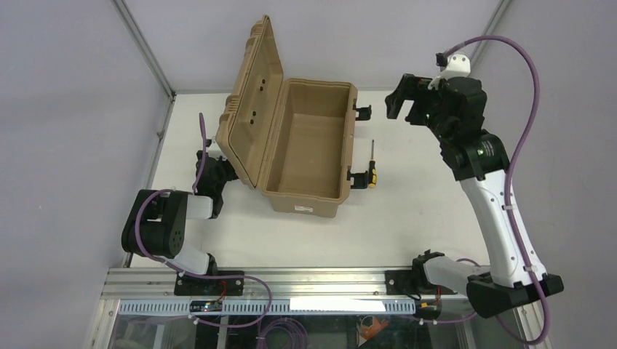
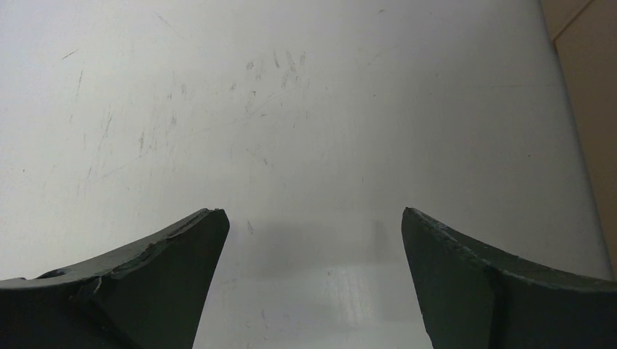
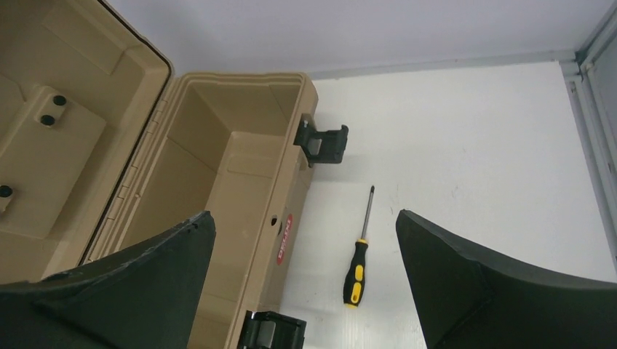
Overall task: Put the screwdriver in the bin
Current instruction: Pick up the screwdriver from the center of the board.
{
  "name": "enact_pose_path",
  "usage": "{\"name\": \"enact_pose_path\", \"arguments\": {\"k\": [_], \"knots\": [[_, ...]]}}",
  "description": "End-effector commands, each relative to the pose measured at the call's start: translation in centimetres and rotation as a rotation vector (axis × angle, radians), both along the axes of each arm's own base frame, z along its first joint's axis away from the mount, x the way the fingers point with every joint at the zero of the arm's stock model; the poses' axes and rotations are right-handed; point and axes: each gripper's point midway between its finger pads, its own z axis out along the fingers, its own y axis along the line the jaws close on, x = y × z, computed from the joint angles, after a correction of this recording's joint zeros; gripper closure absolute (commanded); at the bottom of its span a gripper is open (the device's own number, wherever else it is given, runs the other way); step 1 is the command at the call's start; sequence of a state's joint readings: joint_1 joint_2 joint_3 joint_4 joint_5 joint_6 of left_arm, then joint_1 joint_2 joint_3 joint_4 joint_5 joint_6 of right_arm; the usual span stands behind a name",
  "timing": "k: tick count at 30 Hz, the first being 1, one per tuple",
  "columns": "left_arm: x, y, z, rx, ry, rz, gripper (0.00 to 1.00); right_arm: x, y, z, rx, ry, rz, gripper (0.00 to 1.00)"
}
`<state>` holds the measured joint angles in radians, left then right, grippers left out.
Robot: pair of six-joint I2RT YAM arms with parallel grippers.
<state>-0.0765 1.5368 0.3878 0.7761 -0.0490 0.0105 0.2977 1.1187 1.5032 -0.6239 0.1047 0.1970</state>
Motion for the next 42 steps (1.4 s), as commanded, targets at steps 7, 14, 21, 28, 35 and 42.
{"name": "enact_pose_path", "arguments": {"k": [7, 14, 21, 28, 35, 42], "knots": [[0.3, 0.1, 1.6, -0.016, -0.053, -0.003, 0.01, 1.2, -1.2, -5.6, -0.072, 0.327, -0.119, 0.01], [0.3, 0.1, 1.6, -0.017, -0.053, -0.002, 0.01, 2.5, -0.7, -10.7, -0.125, 0.513, -0.129, 0.01], [0.3, 0.1, 1.6, -0.016, -0.052, -0.003, 0.01, 3.0, 0.2, -15.9, -0.14, 0.668, -0.112, 0.01], [0.3, 0.1, 1.6, -0.015, -0.053, -0.002, 0.01, 3.0, 0.9, -20.6, -0.143, 0.79, -0.104, 0.01], [0.3, 0.1, 1.6, -0.015, -0.052, -0.002, 0.01, 2.9, 1.7, -24.6, -0.118, 0.874, -0.093, 0.03], [0.3, 0.1, 1.6, -0.016, -0.054, -0.003, 0.01, 2.4, 2.3, -28.3, -0.1, 0.956, -0.1, 0.05]]}}
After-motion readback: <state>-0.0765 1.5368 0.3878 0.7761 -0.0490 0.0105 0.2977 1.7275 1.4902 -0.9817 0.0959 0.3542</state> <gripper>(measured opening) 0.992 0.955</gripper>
